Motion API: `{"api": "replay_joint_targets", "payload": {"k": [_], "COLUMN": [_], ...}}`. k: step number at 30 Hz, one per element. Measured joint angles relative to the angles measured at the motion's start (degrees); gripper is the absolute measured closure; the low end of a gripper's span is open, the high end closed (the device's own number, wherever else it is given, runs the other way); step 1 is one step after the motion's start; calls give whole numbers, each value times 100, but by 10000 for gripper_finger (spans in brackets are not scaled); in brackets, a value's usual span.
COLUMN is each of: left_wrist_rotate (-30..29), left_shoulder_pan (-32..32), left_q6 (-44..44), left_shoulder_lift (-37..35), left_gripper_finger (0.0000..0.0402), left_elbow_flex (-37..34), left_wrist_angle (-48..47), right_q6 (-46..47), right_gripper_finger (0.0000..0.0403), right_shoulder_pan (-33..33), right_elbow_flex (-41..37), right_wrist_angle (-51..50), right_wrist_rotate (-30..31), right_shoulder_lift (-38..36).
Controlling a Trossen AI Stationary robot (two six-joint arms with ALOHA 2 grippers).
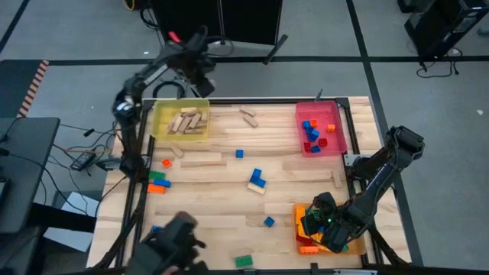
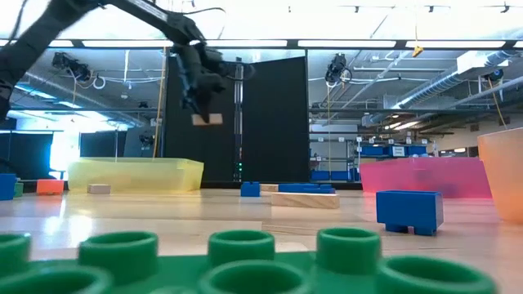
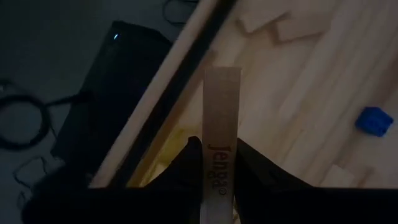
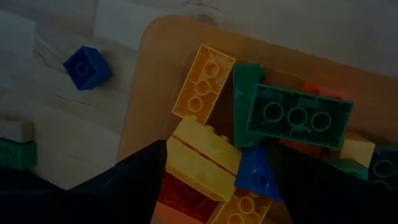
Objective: Sort blocks by size
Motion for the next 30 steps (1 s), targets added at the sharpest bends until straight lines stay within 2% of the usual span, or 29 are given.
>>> {"api": "replay_joint_targets", "payload": {"k": [2, 6, 10, 14, 18, 23, 30], "left_wrist_rotate": [-5, -46, -616, -1033, -1180, -1364, -1349], "left_shoulder_pan": [175, 371, 383, 410, 397, 406, 404], "left_q6": [-151, -329, -721, -908, -976, -1111, -1125], "left_shoulder_lift": [-410, -1365, -2159, -2625, -2729, -2729, -3028], "left_gripper_finger": [341, 341, 340, 302, 254, 210, 184], "left_elbow_flex": [-605, -2320, -4037, -5078, -5469, -5475, -5255], "left_wrist_angle": [370, 1302, 2296, 2816, 2826, 2678, 2264], "right_q6": [-26, -26, -26, -26, -25, -25, -53], "right_gripper_finger": [106, 107, 112, 114, 115, 113, 115], "right_shoulder_pan": [0, 0, -1, 0, -7, -49, -74], "right_elbow_flex": [0, 0, 0, 0, 0, 0, 0], "right_wrist_angle": [-38, -116, -119, -118, -115, -115, -115], "right_wrist_rotate": [16, 207, 244, 243, 243, 243, 243], "right_shoulder_lift": [0, 2, 2, 2, 2, 2, 2]}}
